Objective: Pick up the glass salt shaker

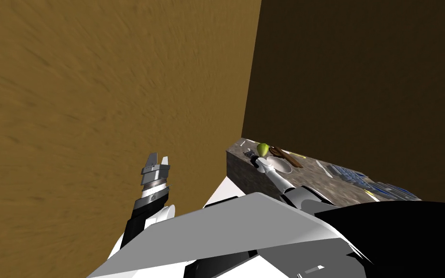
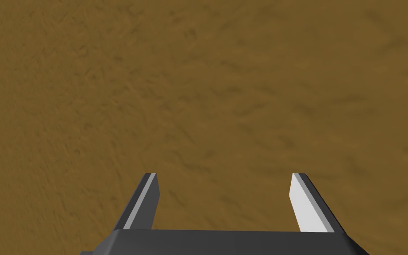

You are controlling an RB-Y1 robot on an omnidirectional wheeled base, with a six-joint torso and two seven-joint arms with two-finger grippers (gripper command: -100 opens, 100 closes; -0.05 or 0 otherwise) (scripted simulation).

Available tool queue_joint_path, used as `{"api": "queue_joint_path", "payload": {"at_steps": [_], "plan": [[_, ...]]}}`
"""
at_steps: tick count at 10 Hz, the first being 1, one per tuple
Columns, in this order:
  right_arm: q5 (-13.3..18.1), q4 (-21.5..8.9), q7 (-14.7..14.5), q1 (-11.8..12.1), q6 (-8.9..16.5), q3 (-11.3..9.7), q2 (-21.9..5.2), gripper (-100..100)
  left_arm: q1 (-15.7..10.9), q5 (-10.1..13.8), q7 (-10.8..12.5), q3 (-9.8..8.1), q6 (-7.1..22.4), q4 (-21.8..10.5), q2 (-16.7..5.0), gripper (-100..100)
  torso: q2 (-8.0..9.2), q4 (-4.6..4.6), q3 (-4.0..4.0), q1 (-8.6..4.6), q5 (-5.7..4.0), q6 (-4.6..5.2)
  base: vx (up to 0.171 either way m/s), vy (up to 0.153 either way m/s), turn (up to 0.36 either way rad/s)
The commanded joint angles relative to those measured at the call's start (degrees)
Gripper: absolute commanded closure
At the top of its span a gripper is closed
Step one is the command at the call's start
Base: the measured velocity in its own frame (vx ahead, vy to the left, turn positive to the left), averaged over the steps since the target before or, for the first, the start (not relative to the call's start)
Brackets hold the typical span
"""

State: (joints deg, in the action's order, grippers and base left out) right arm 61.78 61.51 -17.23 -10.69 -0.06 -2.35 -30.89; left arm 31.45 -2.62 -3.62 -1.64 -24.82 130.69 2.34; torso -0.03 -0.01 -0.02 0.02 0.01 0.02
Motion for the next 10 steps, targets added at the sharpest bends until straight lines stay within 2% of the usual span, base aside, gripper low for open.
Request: {"api": "queue_joint_path", "payload": {"at_steps": [1, 3, 4, 5, 6, 10], "plan": [[2.9, 2.0, 2.9, 1.9, 0.6, 0.8, -0.6, -100, 0.0, 0.0, 0.0, 0.00, 0.0, 0.0, 0.0, 0, 0.00, 0.00, 0.00, 0.00, 0.00, 0.00, 0.013, 0.002, 0.084], [6.0, 2.0, 5.9, 1.9, 0.6, 0.8, -0.6, -100, 0.0, 0.0, 0.0, 0.00, 0.0, 0.0, 0.0, 0, -0.01, 0.00, -0.01, 0.01, 0.00, -0.01, 0.012, 0.001, 0.047], [6.0, 2.0, 6.8, 1.9, 0.6, 0.8, -0.6, -100, 0.0, 0.0, 0.0, 0.00, 0.0, 0.0, 0.0, 0, 0.00, 0.00, 0.00, 0.00, 0.00, 0.00, 0.002, 0.000, -0.014], [5.7, 2.1, 6.1, 1.9, 0.6, 0.7, -0.6, -100, 0.0, 0.0, 0.0, 0.00, 0.0, 0.0, 0.0, 0, 0.02, 0.01, 0.01, 0.00, 0.00, 0.00, 0.000, 0.000, 0.000], [5.7, 2.1, 6.3, 1.9, 0.6, 0.7, -0.6, 100, 0.0, 0.0, 0.0, 0.00, 0.0, 0.0, 0.0, 0, 0.03, 0.01, 0.02, 0.00, 0.00, 0.00, 0.002, -0.003, -0.012], [5.7, 2.1, 6.4, 1.8, 0.6, 0.9, -0.7, 100, 0.0, 0.0, 0.0, 0.00, 0.0, 0.0, 0.0, 0, -0.09, -0.11, -0.10, 0.07, -0.05, -0.08, 0.000, 0.000, 0.000]]}}
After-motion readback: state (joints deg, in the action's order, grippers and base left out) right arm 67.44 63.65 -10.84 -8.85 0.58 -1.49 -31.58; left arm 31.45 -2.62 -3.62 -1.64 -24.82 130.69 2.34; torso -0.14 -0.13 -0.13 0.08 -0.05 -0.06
